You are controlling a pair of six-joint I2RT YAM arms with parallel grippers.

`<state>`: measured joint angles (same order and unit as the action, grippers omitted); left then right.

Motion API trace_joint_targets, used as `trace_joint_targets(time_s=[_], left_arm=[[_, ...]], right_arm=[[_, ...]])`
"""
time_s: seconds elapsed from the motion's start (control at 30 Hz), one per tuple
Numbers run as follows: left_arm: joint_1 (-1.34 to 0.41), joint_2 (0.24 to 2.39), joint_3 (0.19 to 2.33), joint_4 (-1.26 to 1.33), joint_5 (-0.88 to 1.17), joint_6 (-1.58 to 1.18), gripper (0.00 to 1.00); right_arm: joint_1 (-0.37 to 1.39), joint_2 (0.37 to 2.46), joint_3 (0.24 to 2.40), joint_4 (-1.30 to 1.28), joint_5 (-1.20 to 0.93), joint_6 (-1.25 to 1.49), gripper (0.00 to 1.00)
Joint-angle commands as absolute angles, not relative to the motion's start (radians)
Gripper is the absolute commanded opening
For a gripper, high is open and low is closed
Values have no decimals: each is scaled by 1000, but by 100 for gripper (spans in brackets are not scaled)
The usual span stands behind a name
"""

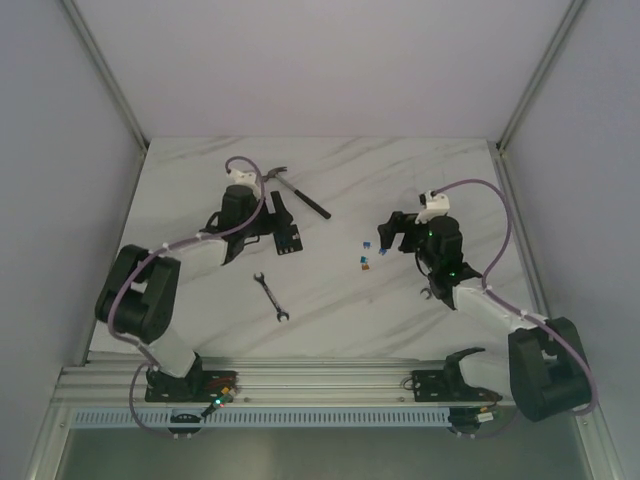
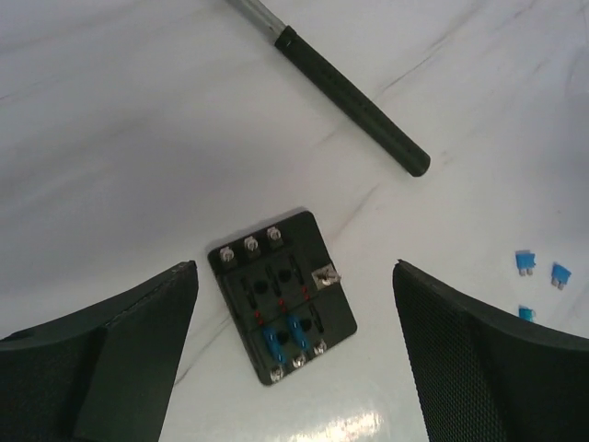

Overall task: Snap on the fuse box
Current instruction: Move the fuse box base at the center of the board.

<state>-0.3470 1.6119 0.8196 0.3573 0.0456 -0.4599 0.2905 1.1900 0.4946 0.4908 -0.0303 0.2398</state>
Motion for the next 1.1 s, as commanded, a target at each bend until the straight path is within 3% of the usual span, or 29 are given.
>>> trace_joint_targets(time_s=[0.0,0.3,0.8,1.07], left_arm=[[-349,1731,917,334,138,-481,93],[-424,1888,1034,278,226,-391,89],[-588,1864,1003,187,550,-219,87],[-603,1657,935,182,367,-289,87]], right_arm=[[331,1222,518,517,-65,312,100],[379,1273,495,585,-99,379,100],[434,1301,523,537,-115,362,98],[457,1282,550,451,-124,333,97]])
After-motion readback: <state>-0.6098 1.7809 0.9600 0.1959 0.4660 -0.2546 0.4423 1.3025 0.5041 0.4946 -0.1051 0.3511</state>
